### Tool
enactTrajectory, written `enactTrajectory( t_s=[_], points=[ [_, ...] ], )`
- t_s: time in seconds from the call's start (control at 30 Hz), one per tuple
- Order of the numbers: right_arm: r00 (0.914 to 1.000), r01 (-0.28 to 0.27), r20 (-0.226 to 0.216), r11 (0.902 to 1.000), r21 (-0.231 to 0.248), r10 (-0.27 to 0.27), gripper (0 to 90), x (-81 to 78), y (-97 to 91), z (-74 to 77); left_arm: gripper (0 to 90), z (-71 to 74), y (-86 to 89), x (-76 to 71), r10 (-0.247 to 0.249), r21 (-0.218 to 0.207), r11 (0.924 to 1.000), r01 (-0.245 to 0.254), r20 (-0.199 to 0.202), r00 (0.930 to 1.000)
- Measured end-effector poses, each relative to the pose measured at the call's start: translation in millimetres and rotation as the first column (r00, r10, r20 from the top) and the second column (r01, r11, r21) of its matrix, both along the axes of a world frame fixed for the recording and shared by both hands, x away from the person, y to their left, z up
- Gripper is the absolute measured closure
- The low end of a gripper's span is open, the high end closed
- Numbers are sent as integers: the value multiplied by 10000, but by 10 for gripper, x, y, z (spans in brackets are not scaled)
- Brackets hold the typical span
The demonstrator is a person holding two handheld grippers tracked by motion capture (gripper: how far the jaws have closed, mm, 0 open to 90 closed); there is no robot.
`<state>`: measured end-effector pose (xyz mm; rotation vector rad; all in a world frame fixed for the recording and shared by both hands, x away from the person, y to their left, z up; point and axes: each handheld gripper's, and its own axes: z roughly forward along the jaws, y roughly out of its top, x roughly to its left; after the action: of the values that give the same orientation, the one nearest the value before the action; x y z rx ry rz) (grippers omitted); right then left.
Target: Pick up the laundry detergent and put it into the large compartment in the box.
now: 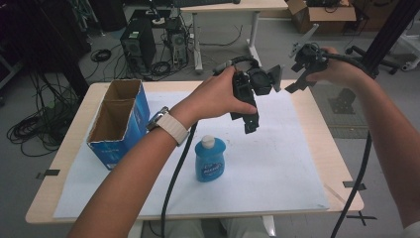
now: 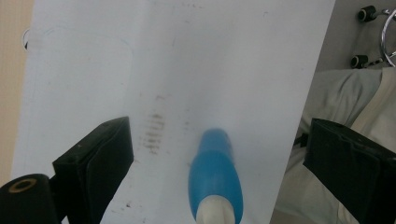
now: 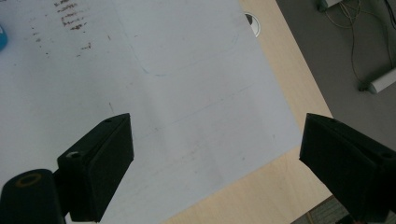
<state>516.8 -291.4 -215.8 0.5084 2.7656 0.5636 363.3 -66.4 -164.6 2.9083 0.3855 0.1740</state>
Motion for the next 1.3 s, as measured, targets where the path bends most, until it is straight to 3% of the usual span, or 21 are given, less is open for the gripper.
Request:
enactTrajectory(
  t_s=[0.23, 0.6, 0.93, 1.3],
  points=[
    [10000, -49, -36, 9999, -89, 48, 99, -26, -2, 4, 69, 95, 7, -47, 53, -241, 9997, -49, 158, 9999],
    [10000, -42, 82, 10000, -32, 42, 99, -80, 15, 38, 63, 129, 75, -85, 81, -194, 9998, -79, 132, 9999],
    [9999, -111, 94, 9999, -104, 112, 100, -79, 40, 29, 58, 168, 260, -136, 494, -450, 9978, -483, 231, 9985],
    [9999, -144, 86, 9998, -157, 146, 100, -90, 46, 24, 61, 118, 388, -182, 427, -266, 9987, -426, 59, 9991]
  ],
)
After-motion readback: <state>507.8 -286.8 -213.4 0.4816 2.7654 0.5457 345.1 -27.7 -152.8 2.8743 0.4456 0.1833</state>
